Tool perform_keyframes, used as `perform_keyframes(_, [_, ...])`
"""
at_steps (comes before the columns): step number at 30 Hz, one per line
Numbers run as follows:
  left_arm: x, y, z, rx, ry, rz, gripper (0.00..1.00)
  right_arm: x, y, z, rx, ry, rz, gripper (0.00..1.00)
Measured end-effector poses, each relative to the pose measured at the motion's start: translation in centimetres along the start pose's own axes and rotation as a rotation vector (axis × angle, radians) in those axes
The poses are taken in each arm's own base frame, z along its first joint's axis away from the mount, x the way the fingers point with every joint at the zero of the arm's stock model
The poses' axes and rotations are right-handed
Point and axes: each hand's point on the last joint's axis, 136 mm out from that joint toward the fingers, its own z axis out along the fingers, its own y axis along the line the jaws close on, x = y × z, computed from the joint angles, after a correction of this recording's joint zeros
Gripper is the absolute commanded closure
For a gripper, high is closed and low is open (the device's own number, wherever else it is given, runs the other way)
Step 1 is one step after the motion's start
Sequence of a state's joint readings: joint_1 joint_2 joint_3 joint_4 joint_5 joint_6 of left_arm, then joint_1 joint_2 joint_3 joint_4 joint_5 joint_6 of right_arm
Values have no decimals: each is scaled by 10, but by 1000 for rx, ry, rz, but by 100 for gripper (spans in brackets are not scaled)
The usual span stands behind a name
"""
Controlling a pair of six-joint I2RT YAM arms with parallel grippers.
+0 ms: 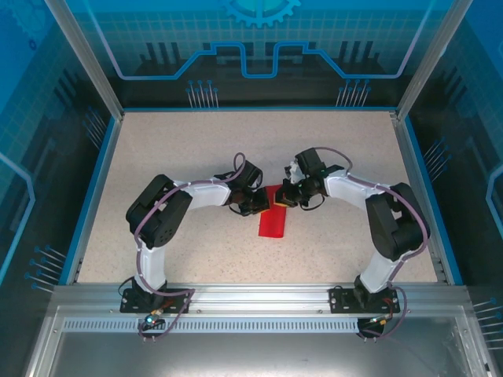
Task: Fold a paper plane with a square sheet of paper (pick it up from the middle)
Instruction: Fold the square sheet of paper in half at the center of the table.
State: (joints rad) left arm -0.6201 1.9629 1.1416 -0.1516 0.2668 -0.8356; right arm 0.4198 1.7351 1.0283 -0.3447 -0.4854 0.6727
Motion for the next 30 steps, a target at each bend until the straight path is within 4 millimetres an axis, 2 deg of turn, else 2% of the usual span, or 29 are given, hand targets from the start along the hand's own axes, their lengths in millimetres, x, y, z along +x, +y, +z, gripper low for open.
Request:
perform_keyframes(5, [0, 0, 0, 0, 0, 1, 100, 11, -15, 13, -4, 37, 26, 96])
perform_keyframes(16, [0, 0, 0, -1, 0, 4, 100, 29, -49, 26, 6, 52, 37, 93])
perform_keyframes(24, [0, 0, 0, -1, 0, 5, 100, 29, -49, 24, -42, 39, 12, 93])
perform_keyframes(30, [0, 0, 1, -1, 1, 6, 100, 37, -32, 2, -93, -3, -36, 93])
